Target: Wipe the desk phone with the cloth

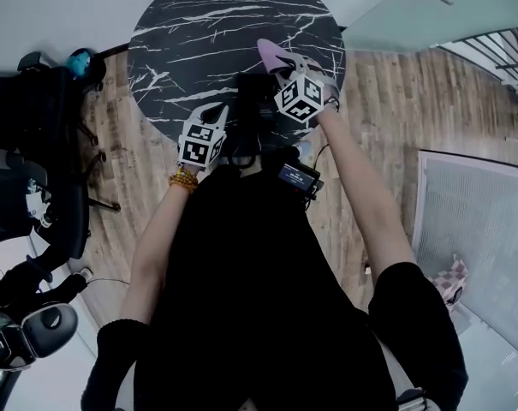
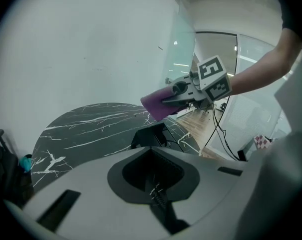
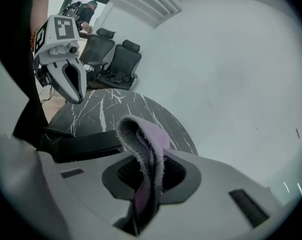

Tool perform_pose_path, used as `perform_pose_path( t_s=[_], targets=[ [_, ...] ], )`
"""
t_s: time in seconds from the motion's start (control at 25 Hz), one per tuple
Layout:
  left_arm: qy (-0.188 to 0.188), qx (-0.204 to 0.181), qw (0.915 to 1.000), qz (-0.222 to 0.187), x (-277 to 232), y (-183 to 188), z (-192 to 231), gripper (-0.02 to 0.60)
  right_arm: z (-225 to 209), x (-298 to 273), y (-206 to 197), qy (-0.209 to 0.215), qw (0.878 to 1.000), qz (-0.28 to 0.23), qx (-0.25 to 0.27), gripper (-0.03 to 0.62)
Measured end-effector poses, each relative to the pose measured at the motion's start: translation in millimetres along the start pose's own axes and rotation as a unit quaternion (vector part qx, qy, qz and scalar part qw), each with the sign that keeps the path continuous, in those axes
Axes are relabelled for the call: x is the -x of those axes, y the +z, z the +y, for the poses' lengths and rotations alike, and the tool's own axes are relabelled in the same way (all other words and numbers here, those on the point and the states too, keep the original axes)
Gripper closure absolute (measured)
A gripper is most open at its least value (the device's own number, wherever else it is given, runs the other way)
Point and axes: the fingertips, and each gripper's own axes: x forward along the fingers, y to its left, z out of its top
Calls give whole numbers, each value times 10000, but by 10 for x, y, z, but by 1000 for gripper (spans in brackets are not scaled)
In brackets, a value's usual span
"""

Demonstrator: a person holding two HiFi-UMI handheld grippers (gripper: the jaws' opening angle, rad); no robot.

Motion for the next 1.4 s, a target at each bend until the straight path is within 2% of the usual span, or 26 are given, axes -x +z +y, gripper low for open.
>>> perform_pose_path(
  t_s=[0.16,0.28,0.44,0.64,0.84,1.16,1.4],
  targets=[
    [17,38,10000,5,0,-4,0,568,358,-169,-255,473,9977,472,-94,534],
    [25,53,10000,9,-2,-7,12,568,629,-255,-408,859,9927,769,-361,534],
    [31,71,10000,32,1,-33,33,568,709,-293,-433,942,9905,772,-643,534],
    [-15,80,9999,60,-24,-52,21,568,830,-260,-505,1290,9872,723,-603,534],
    [-95,59,9999,70,-71,-21,-33,568,888,-252,-518,1371,9827,773,-974,534],
    [-189,-32,9998,106,-110,-25,-108,568,938,-236,-536,1545,9756,896,-1276,534],
    [-91,29,9999,143,-51,-89,-8,568,1045,-212,-555,1582,9759,845,-1243,534]
  ],
)
